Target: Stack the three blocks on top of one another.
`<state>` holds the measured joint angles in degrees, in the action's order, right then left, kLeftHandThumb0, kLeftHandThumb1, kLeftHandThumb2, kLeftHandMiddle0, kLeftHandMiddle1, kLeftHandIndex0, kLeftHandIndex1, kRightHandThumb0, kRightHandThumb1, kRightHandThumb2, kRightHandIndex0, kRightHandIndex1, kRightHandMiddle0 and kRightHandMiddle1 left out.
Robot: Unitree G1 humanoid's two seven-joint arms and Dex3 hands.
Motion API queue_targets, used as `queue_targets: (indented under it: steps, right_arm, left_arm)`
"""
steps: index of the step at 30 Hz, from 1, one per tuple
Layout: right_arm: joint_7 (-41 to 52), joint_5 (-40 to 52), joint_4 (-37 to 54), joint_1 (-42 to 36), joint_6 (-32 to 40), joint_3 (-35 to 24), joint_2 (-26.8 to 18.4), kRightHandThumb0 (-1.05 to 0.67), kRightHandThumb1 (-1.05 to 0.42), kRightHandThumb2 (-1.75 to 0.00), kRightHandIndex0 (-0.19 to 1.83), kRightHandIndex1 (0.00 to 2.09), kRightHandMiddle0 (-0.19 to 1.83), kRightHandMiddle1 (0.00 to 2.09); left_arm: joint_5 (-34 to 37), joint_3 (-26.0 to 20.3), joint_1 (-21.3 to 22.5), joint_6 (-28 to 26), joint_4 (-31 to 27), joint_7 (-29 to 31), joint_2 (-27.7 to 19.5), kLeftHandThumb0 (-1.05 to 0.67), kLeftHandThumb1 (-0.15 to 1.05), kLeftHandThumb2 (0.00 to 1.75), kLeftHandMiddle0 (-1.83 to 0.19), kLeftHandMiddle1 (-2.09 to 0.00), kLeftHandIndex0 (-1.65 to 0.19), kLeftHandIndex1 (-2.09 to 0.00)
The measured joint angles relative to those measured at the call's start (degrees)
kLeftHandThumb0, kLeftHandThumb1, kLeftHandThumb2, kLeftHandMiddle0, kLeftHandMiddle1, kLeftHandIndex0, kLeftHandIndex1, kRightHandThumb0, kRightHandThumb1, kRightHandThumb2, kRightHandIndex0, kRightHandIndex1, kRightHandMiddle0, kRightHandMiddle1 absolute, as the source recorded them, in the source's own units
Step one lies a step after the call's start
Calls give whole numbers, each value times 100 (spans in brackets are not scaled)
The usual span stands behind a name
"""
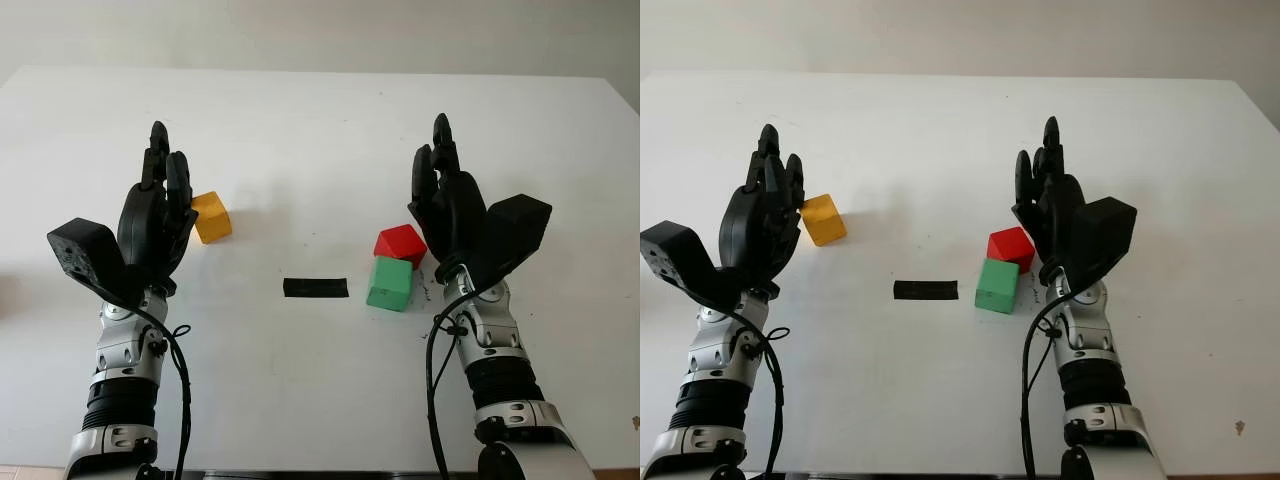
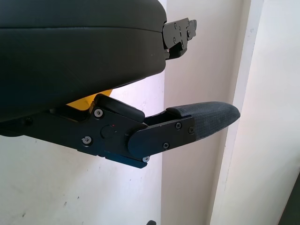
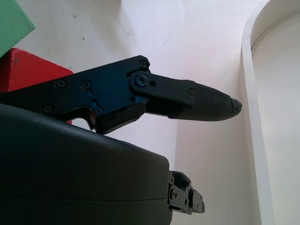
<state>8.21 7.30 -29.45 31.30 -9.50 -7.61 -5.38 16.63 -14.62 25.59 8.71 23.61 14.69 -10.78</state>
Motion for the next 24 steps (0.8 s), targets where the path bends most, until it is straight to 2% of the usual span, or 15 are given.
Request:
queue_targets:
  steps: [10, 14, 15, 16, 18, 20, 22, 24]
  right_arm:
    - [67, -6, 21, -20, -3, -2, -6, -76, -105, -63, -19, 0, -19, 0]
    - [223, 30, 88, -20, -2, -51, -161, -77, -105, -40, -14, 3, -9, 5]
    - [286, -67, 76, -1, -67, -53, -327, -80, -105, -33, -8, 7, -2, 9]
    - [451, -115, 31, 57, -189, -58, -540, -79, -99, -17, 3, 12, 4, 34]
    - [927, -118, -81, 308, -463, -131, -1104, -77, -90, -6, 15, 16, -3, 76]
    - [1433, -291, -210, 696, -658, -114, -1764, -77, -77, -5, 28, 18, 14, 74]
    - [1778, -522, -229, 1043, -745, -51, -2368, -75, -71, -5, 36, 15, 31, 59]
    - [1984, -723, -227, 1257, -793, 29, -2756, -73, -67, -5, 40, 11, 46, 41]
  left_arm:
    - [-2, 13, -3, -2, -80, -48, 22, -77, 105, 66, 19, 0, 19, 0]
    - [-2, 23, -23, -19, -193, -80, 51, -76, 105, 67, 19, 0, 19, 0]
    - [-2, 27, -39, -20, -215, -76, 51, -76, 105, 67, 19, 0, 19, 0]
    - [-2, 28, -54, -21, -225, -74, 51, -76, 105, 67, 19, 0, 19, 0]
    - [-5, 26, -94, -33, -241, -76, 44, -76, 105, 67, 19, 0, 19, 0]
    - [-14, 38, -110, -63, -261, -99, 50, -76, 105, 67, 19, 0, 19, 0]
    - [-19, 62, -113, -75, -291, -122, 54, -76, 105, 67, 19, 0, 19, 0]
    - [-16, 80, -114, -74, -334, -123, 60, -76, 105, 67, 19, 0, 19, 0]
